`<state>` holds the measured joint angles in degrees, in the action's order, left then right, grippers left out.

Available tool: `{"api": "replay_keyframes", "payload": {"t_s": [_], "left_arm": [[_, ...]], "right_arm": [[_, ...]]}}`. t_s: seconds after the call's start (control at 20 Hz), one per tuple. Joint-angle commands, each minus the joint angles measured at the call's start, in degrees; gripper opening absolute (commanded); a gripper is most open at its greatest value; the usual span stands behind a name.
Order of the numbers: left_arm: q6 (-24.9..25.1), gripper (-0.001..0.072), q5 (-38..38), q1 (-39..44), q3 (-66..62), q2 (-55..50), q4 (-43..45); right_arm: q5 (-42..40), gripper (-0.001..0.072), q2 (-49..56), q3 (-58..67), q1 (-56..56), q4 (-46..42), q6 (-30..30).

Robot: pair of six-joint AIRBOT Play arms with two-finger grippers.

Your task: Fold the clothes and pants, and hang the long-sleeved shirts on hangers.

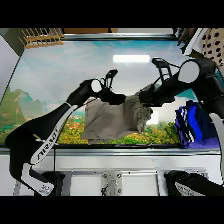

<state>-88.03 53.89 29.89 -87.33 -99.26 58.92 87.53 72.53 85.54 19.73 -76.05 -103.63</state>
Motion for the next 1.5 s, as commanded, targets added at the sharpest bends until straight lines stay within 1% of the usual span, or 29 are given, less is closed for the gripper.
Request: {"api": "replay_keyframes", "payload": {"t_s": [0.0,0.15,0.2,0.3,0.4,0.5,0.65,0.7,0.75,0.85,0.9,1.0,1.15,1.25,1.3,1.35,1.45], "left_arm": [[0.2,0.0003,3.4,-6.4,0.0,3.2,0.6],[0.1,0.0003,6.5,-11.0,0.0,5.8,6.3],[0.1,0.0003,7.9,-12.5,0.0,6.6,8.2],[-1.3,0.0003,10.4,-15.7,0.1,8.3,12.3],[-3.7,0.0003,9.4,-19.6,4.1,11.8,15.1],[-4.0,0.0003,7.5,-24.1,11.4,16.5,14.9],[-3.5,0.0003,7.4,-28.8,22.7,22.6,14.5],[-2.0,0.0003,6.4,-29.0,26.2,24.3,12.6],[0.0,0.0003,5.3,-28.5,29.2,25.7,8.6],[4.5,0.0003,3.2,-25.7,33.3,27.5,-0.9],[6.4,0.0003,2.1,-23.1,35.0,28.1,-5.6],[7.6,0.0002,-1.2,-16.0,37.5,28.2,-10.3],[7.5,0.0003,-4.6,-4.3,37.8,25.6,-10.9],[7.1,0.0003,-7.6,1.9,36.9,22.5,-10.9],[4.7,0.0003,-9.6,4.1,36.9,20.9,-10.9],[2.0,0.0003,-9.7,5.7,36.9,19.3,-11.0],[1.2,0.0003,-7.1,8.7,36.9,17.1,-10.9]], "right_arm": [[-6.5,0.0026,2.0,0.1,6.2,2.4,-3.1],[-12.2,0.0026,4.3,0.1,9.6,5.5,-3.2],[-14.0,0.0026,5.2,0.1,10.4,6.3,-4.3],[-16.4,0.0026,6.7,0.1,11.5,7.8,-4.3],[-16.8,0.0026,7.0,0.1,11.8,7.5,-3.9],[-16.5,0.0026,6.2,0.1,11.5,6.4,-2.7],[-12.5,0.0026,4.4,0.0,9.9,1.9,-2.7],[-10.6,0.0026,4.1,0.0,9.0,0.2,-2.7],[-9.0,0.0026,4.0,0.0,8.1,-1.2,-2.7],[-6.9,0.0026,3.9,0.0,6.5,-2.3,-2.7],[-6.5,0.0026,3.9,0.0,5.9,-2.4,-2.7],[-6.4,0.0026,3.9,0.0,5.5,-2.4,-2.7],[-6.4,0.0026,3.9,0.0,5.5,-2.4,-2.7],[-6.4,0.0026,3.9,0.0,5.5,-2.4,-2.7],[-6.4,0.0026,3.9,0.0,5.5,-2.4,-2.7],[-6.1,0.0026,3.9,0.0,5.4,-2.4,-2.7],[-6.0,0.0026,3.9,0.0,5.4,-2.4,-2.7]]}}
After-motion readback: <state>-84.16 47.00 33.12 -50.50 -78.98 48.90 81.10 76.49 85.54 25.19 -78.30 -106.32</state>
